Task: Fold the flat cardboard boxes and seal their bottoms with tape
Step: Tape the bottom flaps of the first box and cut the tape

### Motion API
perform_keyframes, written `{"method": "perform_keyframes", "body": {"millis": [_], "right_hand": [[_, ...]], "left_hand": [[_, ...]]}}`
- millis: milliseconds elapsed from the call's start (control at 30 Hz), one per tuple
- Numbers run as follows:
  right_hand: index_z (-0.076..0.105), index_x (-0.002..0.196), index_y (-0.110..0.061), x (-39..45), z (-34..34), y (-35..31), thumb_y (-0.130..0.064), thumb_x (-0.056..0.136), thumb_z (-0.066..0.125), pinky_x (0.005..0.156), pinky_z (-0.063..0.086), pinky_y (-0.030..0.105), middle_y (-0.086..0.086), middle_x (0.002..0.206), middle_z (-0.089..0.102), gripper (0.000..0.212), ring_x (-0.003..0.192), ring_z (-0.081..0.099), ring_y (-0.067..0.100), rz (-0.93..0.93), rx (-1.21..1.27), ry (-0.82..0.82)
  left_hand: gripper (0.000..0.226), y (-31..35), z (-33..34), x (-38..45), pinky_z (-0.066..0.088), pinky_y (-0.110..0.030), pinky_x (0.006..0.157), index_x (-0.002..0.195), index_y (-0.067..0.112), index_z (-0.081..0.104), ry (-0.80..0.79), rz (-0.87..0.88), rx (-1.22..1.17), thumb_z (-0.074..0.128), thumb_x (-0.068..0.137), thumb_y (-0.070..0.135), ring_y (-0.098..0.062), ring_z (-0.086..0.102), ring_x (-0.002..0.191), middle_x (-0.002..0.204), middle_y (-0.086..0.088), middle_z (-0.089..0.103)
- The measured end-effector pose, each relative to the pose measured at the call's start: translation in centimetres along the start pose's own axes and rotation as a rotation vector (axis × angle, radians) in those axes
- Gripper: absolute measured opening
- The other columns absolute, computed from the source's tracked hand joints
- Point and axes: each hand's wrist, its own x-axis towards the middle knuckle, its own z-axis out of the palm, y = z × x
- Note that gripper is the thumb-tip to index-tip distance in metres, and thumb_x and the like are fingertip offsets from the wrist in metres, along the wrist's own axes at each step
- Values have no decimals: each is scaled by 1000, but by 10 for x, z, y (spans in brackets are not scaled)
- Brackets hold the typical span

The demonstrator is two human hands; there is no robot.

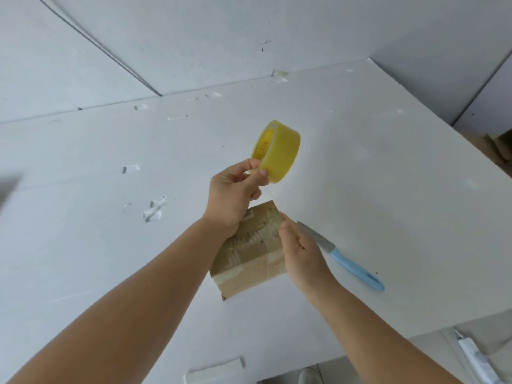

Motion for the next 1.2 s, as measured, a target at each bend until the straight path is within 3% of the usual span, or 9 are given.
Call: {"method": "perform_keyframes", "body": {"millis": [100, 167, 267, 367, 567, 800, 1000, 1067, 1200], "right_hand": [[45, 139, -24, 4, -3, -1, -35, 103, 25, 100, 25, 10, -17, 132, 50, 43, 121, 39, -6, 14, 7, 5], [55, 132, -24, 11, -5, -2, -34, 103, 25, 104, 36, 20, -11, 127, 60, 43, 120, 50, 2, -19, 22, 36], [69, 112, -28, 30, -14, -9, -34, 102, 30, 87, 49, 20, -11, 104, 70, 40, 102, 63, 6, -22, 28, 60], [74, 90, -30, 49, -22, -18, -34, 100, 41, 88, 48, 20, -14, 95, 72, 34, 95, 64, 1, -56, 17, 41], [76, 84, -22, 70, -24, -30, -37, 96, 51, 87, 49, 21, -9, 90, 74, 31, 89, 67, 4, -81, -27, -68], [69, 108, -25, 75, -31, -32, -48, 94, 44, 102, 45, 34, -12, 103, 72, 37, 103, 64, 1, -128, -77, -156], [38, 141, -33, 77, -33, -60, -84, 63, 52, 105, 38, 34, -7, 134, 55, 94, 121, 55, 9, -197, 249, -147], [42, 137, -30, 76, -40, -67, -86, 46, 64, 100, 43, 31, -4, 130, 57, 109, 118, 58, 11, -182, 409, -151], [56, 124, -21, 73, -53, -74, -73, 33, 81, 97, 50, 42, -1, 119, 64, 107, 114, 61, 18, -115, 602, -176]], "left_hand": [[18, 2, 1, 0, 42, -20, 54, 104, 2, 67, 4, -3, -56, 67, 87, 9, -11, 43, 50, 68, -4, 63], [20, 2, 1, -3, 42, -19, 55, 106, 1, 66, 14, -19, -105, 65, 89, 11, -12, 41, 50, 68, -2, 63], [16, 2, -1, -13, 41, -20, 57, 103, 7, 68, 61, -55, -191, 65, 89, 15, -12, 40, 52, 70, 1, 63], [10, 0, -2, -25, 40, -21, 59, 96, 12, 68, 127, -51, -263, 64, 90, 19, -12, 39, 55, 72, 3, 62], [8, 1, -7, -39, 36, -21, 58, 87, 16, 68, 188, -63, -427, 61, 91, 15, -11, 36, 54, 72, 4, 63], [15, 10, -23, -35, 39, -20, 59, 86, 18, 71, 39, -84, -372, 58, 93, 13, -9, 38, 55, 71, 5, 59], [16, 26, -28, -27, 38, -23, 63, 100, 14, 68, -225, -102, -241, 65, 85, 10, -10, 34, 52, 66, 1, 48], [19, 35, -30, -25, 38, -25, 64, 98, 17, 71, -279, -128, -188, 67, 83, 5, -10, 35, 51, 64, 0, 45], [28, 47, -34, -21, 39, -27, 67, 106, 16, 69, -364, -207, -19, 70, 81, 2, -13, 40, 56, 69, -5, 53]]}}
